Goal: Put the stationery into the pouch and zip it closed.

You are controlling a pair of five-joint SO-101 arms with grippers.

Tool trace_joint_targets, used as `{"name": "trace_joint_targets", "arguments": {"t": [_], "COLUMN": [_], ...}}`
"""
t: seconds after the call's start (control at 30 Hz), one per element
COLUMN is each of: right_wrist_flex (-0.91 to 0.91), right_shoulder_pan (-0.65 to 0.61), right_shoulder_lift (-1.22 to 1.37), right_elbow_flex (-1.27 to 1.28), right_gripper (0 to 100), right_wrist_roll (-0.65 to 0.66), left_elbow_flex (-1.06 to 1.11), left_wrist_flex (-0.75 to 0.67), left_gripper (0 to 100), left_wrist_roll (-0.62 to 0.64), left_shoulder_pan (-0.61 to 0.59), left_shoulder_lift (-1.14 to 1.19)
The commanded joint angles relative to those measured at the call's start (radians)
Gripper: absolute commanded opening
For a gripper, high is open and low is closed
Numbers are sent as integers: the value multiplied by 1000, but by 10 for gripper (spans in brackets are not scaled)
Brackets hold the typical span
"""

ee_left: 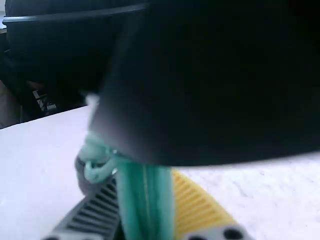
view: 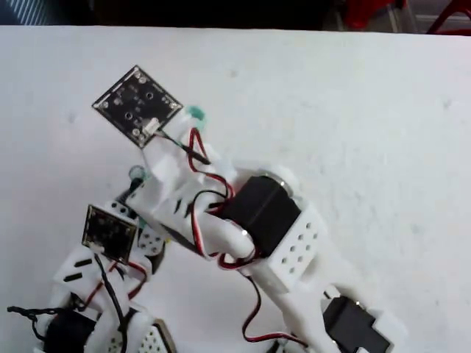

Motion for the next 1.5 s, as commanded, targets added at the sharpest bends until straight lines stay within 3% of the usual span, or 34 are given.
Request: {"name": "trace_joint_targets", "arguments": {"t": [0.0, 0.2, 0.37, 0.8, 0.93, 1.47], "right_wrist_flex": [-13, -33, -58, -62, -74, 41], "right_shoulder_pan": [18, 48, 48, 226, 231, 242], "right_shoulder_lift": [30, 51, 53, 41, 45, -84], "right_elbow_flex": [-31, -26, -21, -46, -81, -57], "right_gripper": [192, 178, 11, 18, 18, 23], "right_wrist_roll": [18, 26, 123, 245, 249, 244], "left_elbow_flex": [-32, -31, -35, -147, -180, -175], "left_wrist_flex": [-17, -17, -17, 123, 161, 166], "left_gripper": [21, 21, 21, 21, 20, 21], "left_wrist_roll": [-12, -12, -12, -15, -72, -77], "left_shoulder_pan": [-1, -1, -1, 110, 163, 159], "left_shoulder_lift": [-4, -4, -4, -4, -4, -4]}}
